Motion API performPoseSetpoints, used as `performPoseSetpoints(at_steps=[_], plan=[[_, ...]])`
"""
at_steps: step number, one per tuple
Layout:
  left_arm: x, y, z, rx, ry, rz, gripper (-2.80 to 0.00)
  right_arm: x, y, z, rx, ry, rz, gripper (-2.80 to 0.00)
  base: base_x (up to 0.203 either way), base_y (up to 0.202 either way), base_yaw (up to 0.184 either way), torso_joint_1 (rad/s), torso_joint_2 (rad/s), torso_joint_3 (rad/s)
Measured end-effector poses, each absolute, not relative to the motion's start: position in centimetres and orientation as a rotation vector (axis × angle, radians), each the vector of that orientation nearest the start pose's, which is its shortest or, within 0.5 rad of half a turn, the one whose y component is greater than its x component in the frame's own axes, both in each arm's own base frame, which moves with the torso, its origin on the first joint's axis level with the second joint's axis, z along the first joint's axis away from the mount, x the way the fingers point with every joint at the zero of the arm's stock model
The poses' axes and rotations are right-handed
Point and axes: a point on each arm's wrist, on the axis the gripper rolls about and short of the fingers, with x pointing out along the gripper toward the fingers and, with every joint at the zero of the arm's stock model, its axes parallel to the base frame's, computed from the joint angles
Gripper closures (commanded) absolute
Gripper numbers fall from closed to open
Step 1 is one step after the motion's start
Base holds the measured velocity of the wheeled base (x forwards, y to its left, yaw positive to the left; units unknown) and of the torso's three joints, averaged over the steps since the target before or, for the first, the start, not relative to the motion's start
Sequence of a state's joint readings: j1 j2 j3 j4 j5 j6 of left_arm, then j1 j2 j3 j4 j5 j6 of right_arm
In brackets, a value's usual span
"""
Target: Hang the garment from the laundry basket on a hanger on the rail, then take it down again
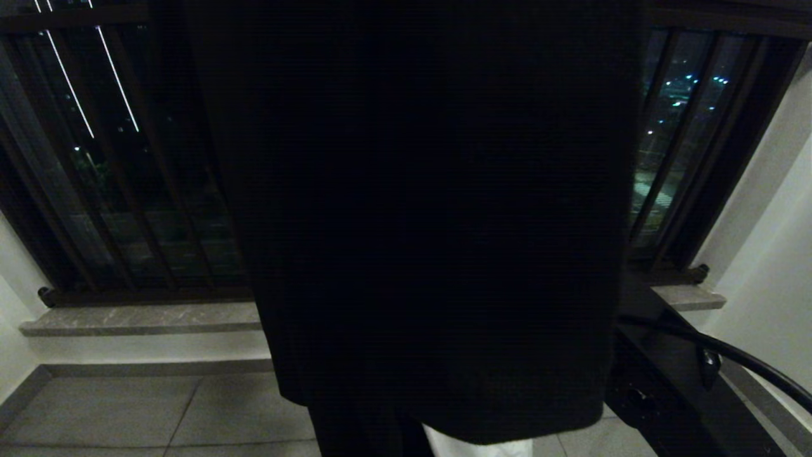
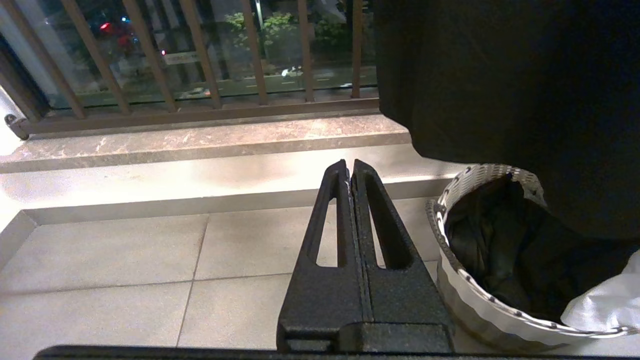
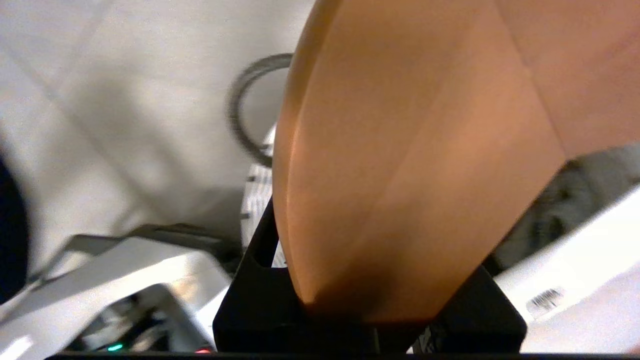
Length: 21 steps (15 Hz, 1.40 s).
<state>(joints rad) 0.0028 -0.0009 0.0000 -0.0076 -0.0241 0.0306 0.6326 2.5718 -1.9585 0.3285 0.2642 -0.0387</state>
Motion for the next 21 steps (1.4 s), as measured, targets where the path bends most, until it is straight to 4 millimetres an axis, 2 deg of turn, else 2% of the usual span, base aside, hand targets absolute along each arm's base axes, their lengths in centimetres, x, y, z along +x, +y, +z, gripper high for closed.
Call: performPoseSetpoints(at_steps=[11, 21], plan=[[-2.3, -0.1, 7.6, 0.031, -0.008, -0.022, 0.00, 40.8, 30.9, 2.3, -0.338, 0.819, 0.777, 0.00, 0.000, 0.000, 0.000, 0.000, 0.00, 0.000], [-2.3, -0.1, 7.6, 0.031, -0.008, -0.021, 0.00, 41.1, 30.6, 1.2, -0.382, 0.824, 0.727, 0.00, 0.000, 0.000, 0.000, 0.000, 0.00, 0.000]])
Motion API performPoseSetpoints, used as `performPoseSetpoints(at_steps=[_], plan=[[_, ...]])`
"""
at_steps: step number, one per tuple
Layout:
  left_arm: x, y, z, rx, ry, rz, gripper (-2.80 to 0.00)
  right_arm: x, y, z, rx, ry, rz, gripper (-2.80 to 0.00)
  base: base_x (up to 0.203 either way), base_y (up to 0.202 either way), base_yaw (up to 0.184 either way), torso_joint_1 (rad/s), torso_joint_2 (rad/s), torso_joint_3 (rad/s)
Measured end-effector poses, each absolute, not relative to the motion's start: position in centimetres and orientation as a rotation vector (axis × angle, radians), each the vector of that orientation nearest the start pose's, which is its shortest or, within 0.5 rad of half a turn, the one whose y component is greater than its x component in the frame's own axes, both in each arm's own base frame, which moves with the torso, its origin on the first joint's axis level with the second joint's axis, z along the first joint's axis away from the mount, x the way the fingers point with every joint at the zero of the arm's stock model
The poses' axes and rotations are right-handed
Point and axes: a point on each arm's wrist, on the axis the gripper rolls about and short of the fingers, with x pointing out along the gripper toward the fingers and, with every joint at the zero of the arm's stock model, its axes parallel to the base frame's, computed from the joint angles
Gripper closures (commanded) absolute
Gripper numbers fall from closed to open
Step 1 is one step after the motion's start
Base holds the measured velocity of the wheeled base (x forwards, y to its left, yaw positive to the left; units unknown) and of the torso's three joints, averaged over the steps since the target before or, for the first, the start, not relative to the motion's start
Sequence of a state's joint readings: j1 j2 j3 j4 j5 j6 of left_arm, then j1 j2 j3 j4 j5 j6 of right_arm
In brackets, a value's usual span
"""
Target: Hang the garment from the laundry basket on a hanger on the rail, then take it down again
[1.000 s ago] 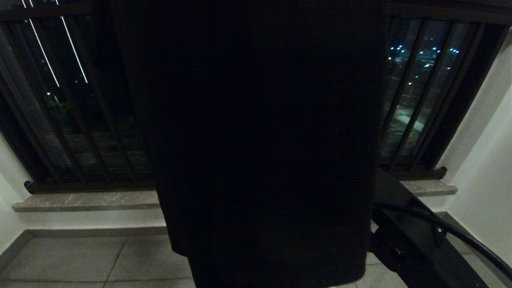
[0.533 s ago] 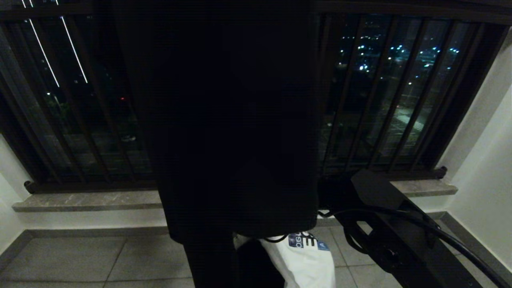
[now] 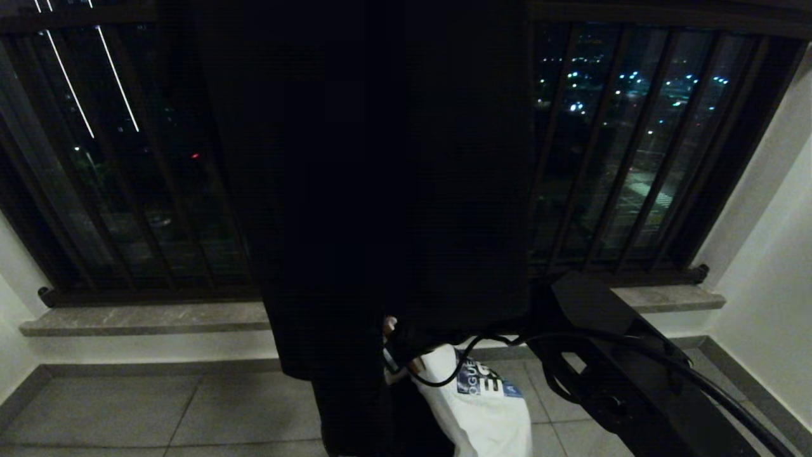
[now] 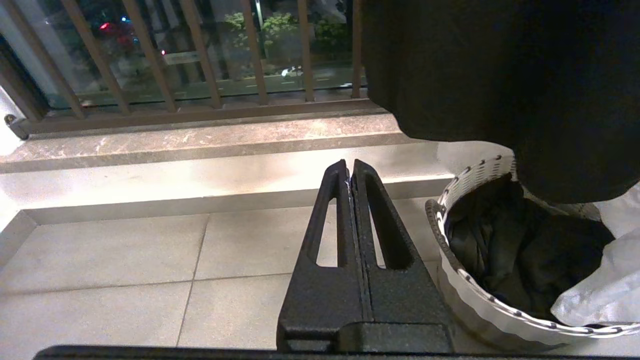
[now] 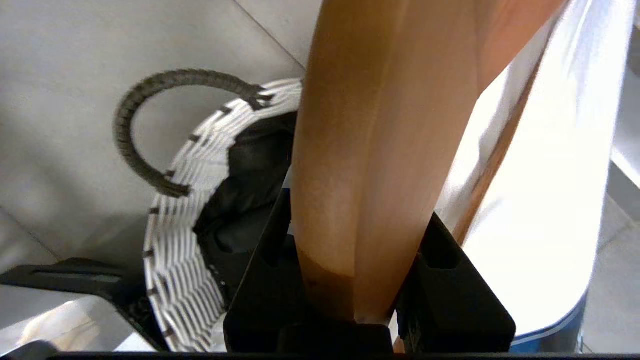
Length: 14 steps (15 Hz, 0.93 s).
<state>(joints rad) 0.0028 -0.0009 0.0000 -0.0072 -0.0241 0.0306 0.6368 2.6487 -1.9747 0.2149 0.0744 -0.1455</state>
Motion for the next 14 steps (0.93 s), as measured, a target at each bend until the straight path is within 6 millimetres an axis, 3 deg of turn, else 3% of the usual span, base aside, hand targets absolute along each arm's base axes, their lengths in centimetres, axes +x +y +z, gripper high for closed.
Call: performPoseSetpoints(at_steps=[6, 7, 14], plan=[[-2.29, -0.06, 7.62, 0.031, -0.008, -0.022, 0.00, 41.18, 30.62, 0.72, -0.410, 0.821, 0.693, 0.00, 0.000, 0.000, 0.000, 0.000, 0.00, 0.000], [-2.29, -0.06, 7.62, 0.031, -0.008, -0.021, 0.00, 41.26, 30.62, 0.74, -0.409, 0.813, 0.691, -2.80, 0.000, 0.000, 0.000, 0.000, 0.00, 0.000], [-2.29, -0.06, 7.62, 0.031, -0.009, -0.022, 0.00, 40.93, 30.56, 0.62, -0.426, 0.844, 0.693, -2.80, 0.000, 0.000, 0.000, 0.000, 0.00, 0.000]])
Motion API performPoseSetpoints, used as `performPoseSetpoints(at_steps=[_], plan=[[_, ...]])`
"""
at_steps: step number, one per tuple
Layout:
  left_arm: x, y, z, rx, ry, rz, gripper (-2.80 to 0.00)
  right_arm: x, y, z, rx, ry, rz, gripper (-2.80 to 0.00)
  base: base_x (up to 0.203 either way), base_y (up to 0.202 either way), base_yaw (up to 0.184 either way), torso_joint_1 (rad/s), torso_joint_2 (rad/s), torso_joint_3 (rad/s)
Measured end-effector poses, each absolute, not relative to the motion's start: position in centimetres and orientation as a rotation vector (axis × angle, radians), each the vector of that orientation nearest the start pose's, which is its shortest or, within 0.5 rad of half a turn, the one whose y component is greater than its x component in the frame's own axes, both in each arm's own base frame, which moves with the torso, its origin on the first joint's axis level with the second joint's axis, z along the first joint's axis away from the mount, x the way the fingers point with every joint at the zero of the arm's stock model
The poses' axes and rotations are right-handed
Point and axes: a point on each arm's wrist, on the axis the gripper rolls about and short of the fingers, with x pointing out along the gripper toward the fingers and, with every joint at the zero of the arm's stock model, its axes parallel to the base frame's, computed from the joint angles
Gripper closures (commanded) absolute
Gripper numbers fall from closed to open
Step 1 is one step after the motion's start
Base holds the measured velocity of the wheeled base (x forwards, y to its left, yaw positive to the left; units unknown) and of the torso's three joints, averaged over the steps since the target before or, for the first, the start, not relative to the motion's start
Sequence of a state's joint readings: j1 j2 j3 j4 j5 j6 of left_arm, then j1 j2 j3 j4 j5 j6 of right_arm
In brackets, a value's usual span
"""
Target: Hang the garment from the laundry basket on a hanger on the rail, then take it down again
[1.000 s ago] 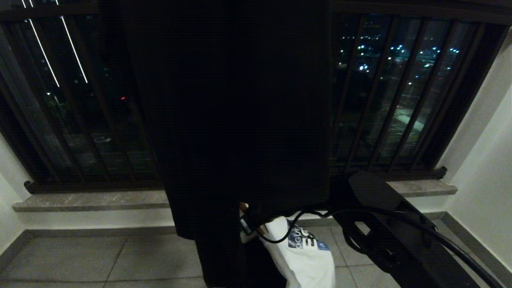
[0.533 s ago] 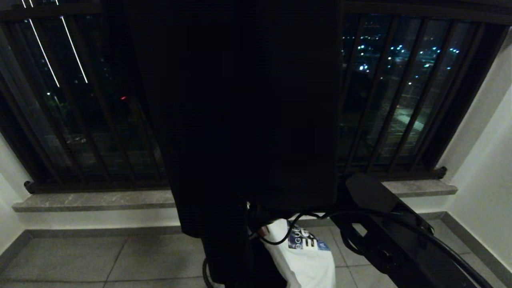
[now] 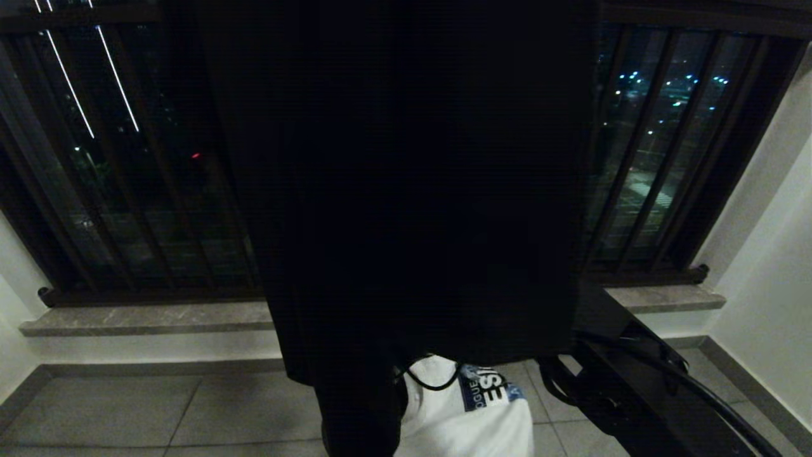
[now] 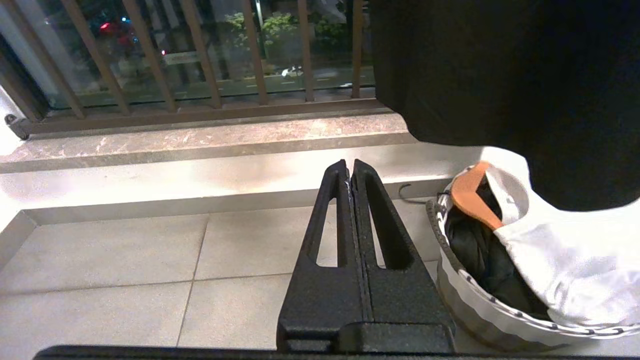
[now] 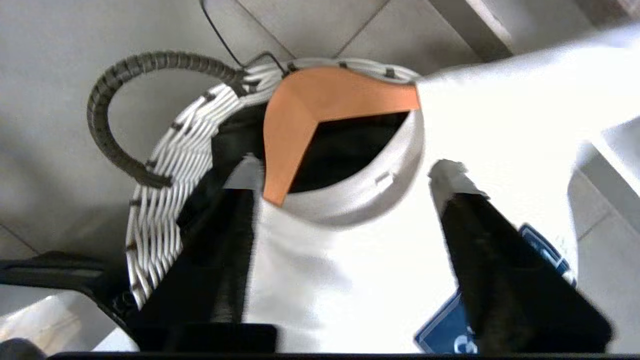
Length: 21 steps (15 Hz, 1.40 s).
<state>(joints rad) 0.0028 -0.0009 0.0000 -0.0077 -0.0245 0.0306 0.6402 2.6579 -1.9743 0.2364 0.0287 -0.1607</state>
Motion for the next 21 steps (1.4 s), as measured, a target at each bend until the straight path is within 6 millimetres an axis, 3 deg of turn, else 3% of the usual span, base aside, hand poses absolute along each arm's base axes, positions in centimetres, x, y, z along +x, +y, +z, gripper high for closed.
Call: performPoseSetpoints(at_steps=[7, 8, 14, 21], plan=[[-2.3, -0.1, 7.6, 0.030, -0.008, -0.021, 0.00, 39.7, 30.5, 2.2, -0.426, 0.861, 0.699, -2.80, 0.000, 0.000, 0.000, 0.000, 0.00, 0.000], [-2.3, -0.1, 7.6, 0.031, -0.008, -0.022, 0.00, 39.4, 30.4, 2.5, -0.424, 0.869, 0.695, 0.00, 0.000, 0.000, 0.000, 0.000, 0.00, 0.000], [-2.3, -0.1, 7.6, 0.031, -0.008, -0.022, 0.00, 36.3, 28.2, 4.7, -0.401, 0.945, 0.615, 0.00, 0.000, 0.000, 0.000, 0.000, 0.00, 0.000], [-2.3, -0.1, 7.6, 0.030, -0.008, -0.022, 0.00, 30.8, 23.0, 10.5, -0.377, 0.955, 0.524, 0.00, 0.000, 0.000, 0.000, 0.000, 0.00, 0.000]])
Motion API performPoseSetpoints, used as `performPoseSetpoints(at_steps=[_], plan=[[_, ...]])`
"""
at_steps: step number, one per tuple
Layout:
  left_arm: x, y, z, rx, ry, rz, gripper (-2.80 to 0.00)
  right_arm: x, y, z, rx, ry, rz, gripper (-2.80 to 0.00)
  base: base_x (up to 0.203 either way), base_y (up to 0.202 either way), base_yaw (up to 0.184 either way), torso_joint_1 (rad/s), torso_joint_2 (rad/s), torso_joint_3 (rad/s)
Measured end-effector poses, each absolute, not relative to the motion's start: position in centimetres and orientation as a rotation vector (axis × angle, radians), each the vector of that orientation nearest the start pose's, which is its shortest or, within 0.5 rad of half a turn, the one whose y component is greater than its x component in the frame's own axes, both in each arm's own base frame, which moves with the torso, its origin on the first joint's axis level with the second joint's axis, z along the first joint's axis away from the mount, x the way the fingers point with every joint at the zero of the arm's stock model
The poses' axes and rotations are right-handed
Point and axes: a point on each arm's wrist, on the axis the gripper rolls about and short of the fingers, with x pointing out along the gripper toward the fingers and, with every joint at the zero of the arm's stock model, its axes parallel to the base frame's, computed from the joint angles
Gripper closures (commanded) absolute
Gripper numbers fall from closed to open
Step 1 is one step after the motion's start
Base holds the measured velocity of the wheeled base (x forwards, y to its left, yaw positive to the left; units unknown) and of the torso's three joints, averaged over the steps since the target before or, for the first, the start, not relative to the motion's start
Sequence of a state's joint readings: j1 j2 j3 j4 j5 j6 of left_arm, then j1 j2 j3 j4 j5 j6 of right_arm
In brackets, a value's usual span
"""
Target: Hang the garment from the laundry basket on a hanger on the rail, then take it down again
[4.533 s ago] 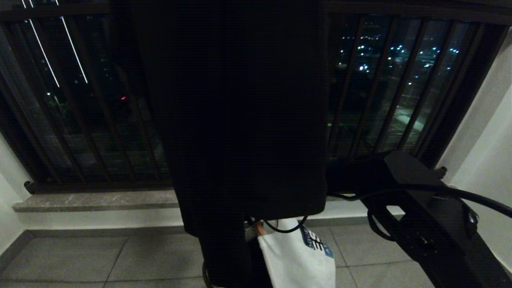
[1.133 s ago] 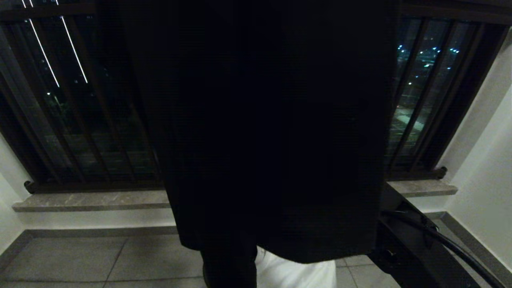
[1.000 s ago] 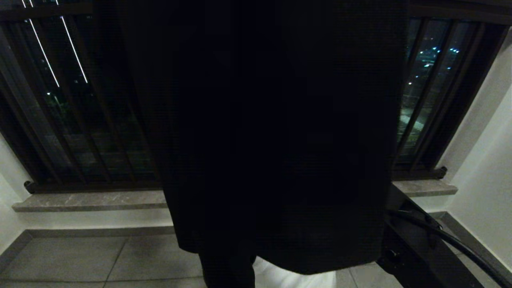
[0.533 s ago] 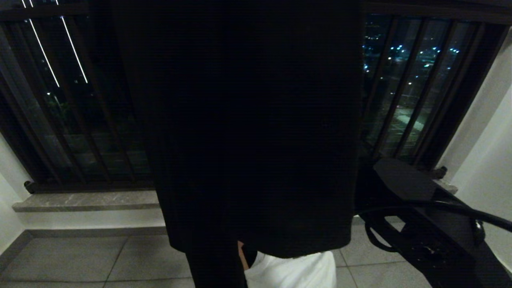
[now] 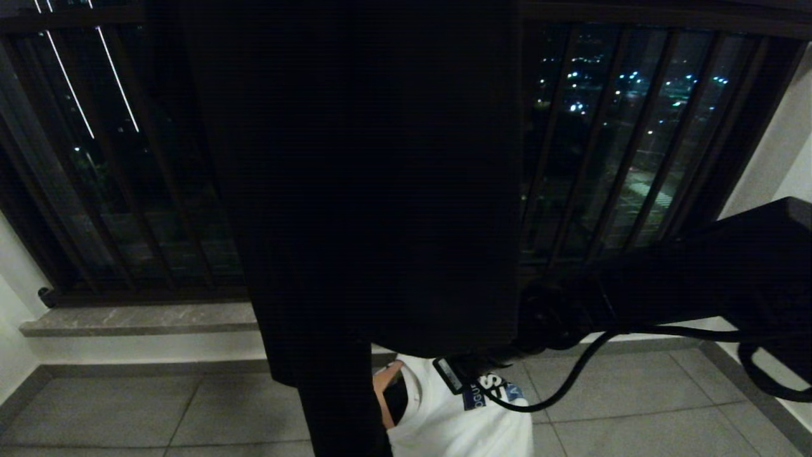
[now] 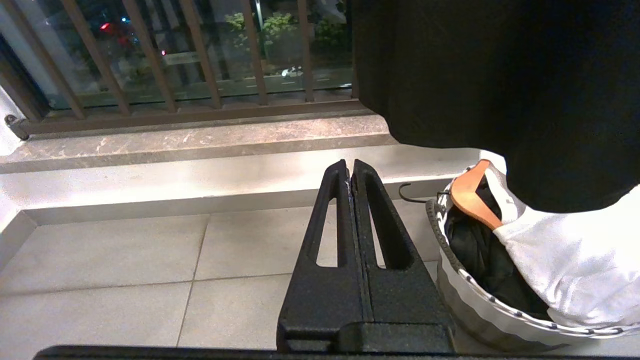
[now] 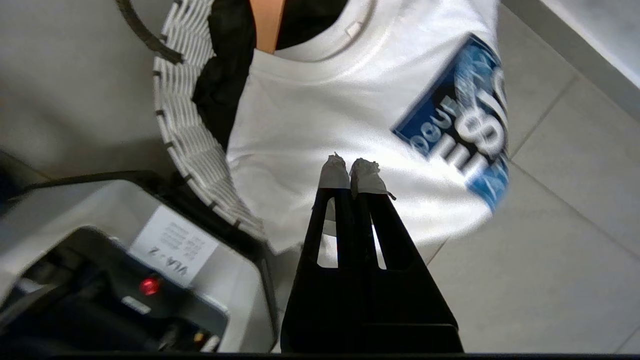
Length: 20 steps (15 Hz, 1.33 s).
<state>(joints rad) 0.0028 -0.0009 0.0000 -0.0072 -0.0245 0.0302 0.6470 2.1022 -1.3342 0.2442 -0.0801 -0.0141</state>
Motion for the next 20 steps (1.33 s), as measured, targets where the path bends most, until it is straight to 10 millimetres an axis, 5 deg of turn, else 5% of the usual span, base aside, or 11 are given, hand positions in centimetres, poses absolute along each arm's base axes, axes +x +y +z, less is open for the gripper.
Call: performPoseSetpoints(at_steps=[13, 16, 20], plan=[[-2.3, -0.1, 7.6, 0.030, -0.008, -0.022, 0.00, 24.3, 10.1, 22.4, -0.142, 0.706, 0.274, 0.00, 0.000, 0.000, 0.000, 0.000, 0.00, 0.000], [-2.3, -0.1, 7.6, 0.031, -0.008, -0.022, 0.00, 21.1, 6.3, 24.6, -0.094, 0.629, 0.171, 0.00, 0.000, 0.000, 0.000, 0.000, 0.00, 0.000], [-2.3, -0.1, 7.6, 0.031, -0.008, -0.022, 0.00, 14.4, 2.0, 27.5, -0.037, 0.446, 0.005, 0.00, 0.000, 0.000, 0.000, 0.000, 0.00, 0.000]])
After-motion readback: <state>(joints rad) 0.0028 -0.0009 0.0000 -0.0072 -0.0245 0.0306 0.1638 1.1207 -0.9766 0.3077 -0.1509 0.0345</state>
